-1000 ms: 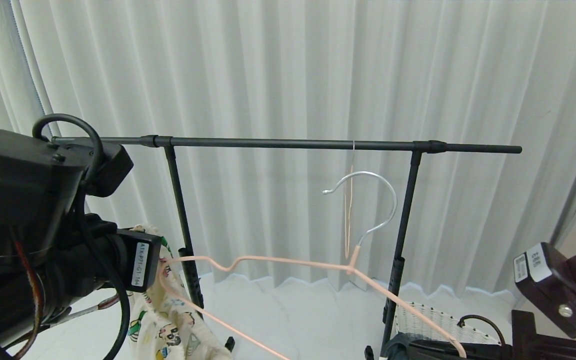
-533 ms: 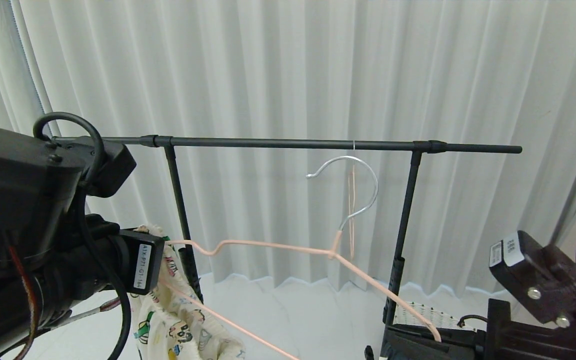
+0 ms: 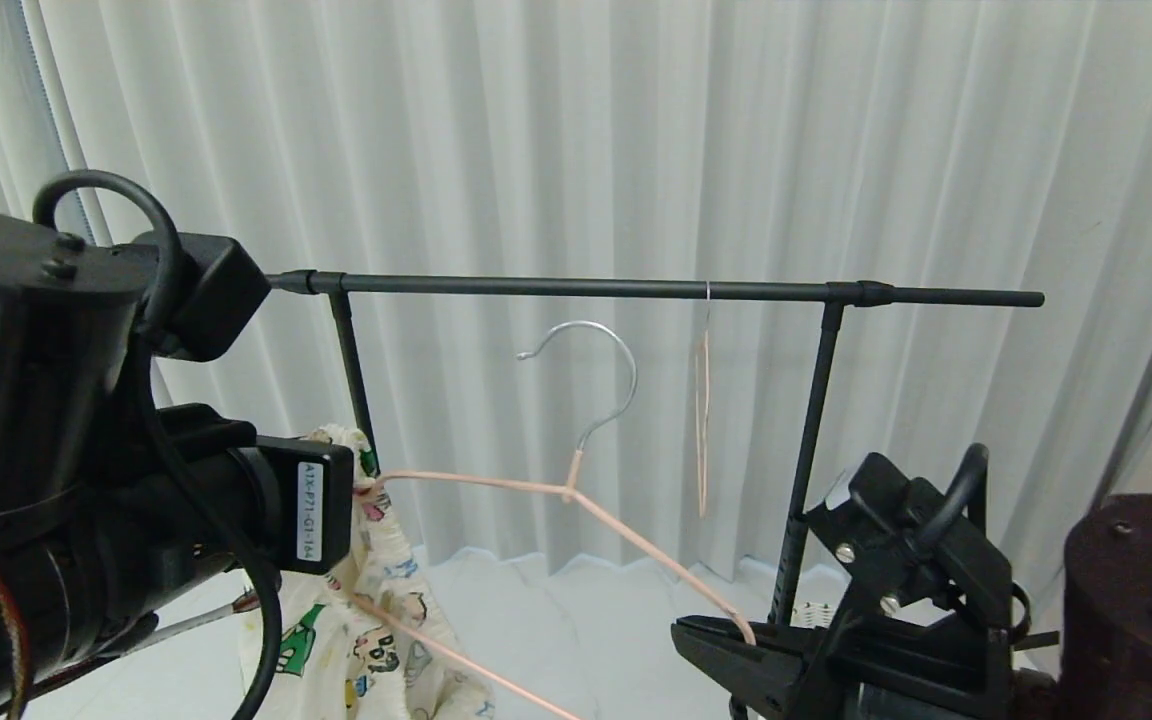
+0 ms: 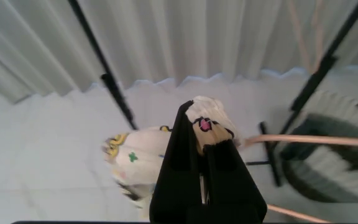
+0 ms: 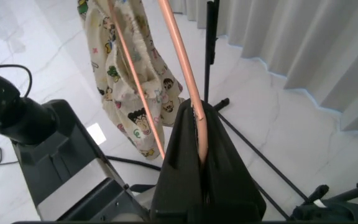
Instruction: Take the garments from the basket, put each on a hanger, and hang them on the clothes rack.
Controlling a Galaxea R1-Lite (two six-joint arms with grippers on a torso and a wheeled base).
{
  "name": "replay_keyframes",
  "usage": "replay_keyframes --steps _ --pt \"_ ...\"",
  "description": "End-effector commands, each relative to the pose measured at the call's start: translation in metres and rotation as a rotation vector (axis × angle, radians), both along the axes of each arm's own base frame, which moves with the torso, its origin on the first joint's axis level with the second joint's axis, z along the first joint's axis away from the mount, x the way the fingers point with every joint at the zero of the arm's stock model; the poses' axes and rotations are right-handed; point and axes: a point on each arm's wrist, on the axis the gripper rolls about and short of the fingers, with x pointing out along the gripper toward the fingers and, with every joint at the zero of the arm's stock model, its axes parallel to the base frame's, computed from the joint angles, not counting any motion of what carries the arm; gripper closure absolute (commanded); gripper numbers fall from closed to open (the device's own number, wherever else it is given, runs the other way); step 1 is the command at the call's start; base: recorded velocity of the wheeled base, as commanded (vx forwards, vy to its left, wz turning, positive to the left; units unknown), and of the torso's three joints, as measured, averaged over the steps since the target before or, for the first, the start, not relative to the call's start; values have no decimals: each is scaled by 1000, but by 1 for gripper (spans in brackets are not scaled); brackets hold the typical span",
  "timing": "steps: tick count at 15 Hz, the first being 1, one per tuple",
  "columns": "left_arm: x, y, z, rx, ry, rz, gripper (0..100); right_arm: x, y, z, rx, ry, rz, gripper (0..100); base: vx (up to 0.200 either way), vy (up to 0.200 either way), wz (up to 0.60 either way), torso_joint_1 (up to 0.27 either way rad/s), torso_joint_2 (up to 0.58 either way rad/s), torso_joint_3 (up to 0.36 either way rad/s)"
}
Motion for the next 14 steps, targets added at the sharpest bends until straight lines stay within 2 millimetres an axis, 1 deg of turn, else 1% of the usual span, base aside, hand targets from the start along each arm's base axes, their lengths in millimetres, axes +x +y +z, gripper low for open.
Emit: replay_keyframes --steps 1,4,8,10,11,13,14 --pt "2 -9 3 -26 0 -8 100 3 13 -7 -20 8 7 100 0 0 0 0 0 0" --pt "-1 -14 5 -40 -3 -36 100 3 35 -8 -15 -5 -5 100 0 0 0 0 0 0" --pt "-6 -19 8 -47 -8 -72 100 -1 55 -8 24 -9 23 100 0 0 0 0 0 0" --pt "-10 -22 13 -66 -20 -95 100 -2 57 -9 23 -10 19 100 0 0 0 0 0 0" --pt "-13 -28 25 -110 -43 -122 100 -3 60 -9 21 -11 23 100 0 0 0 0 0 0" --pt "-10 -37 36 -167 -54 -122 100 -6 62 -9 23 -12 34 100 0 0 0 0 0 0" --pt "-8 -40 37 -182 -51 -115 100 -6 64 -8 27 -13 36 100 0 0 0 0 0 0"
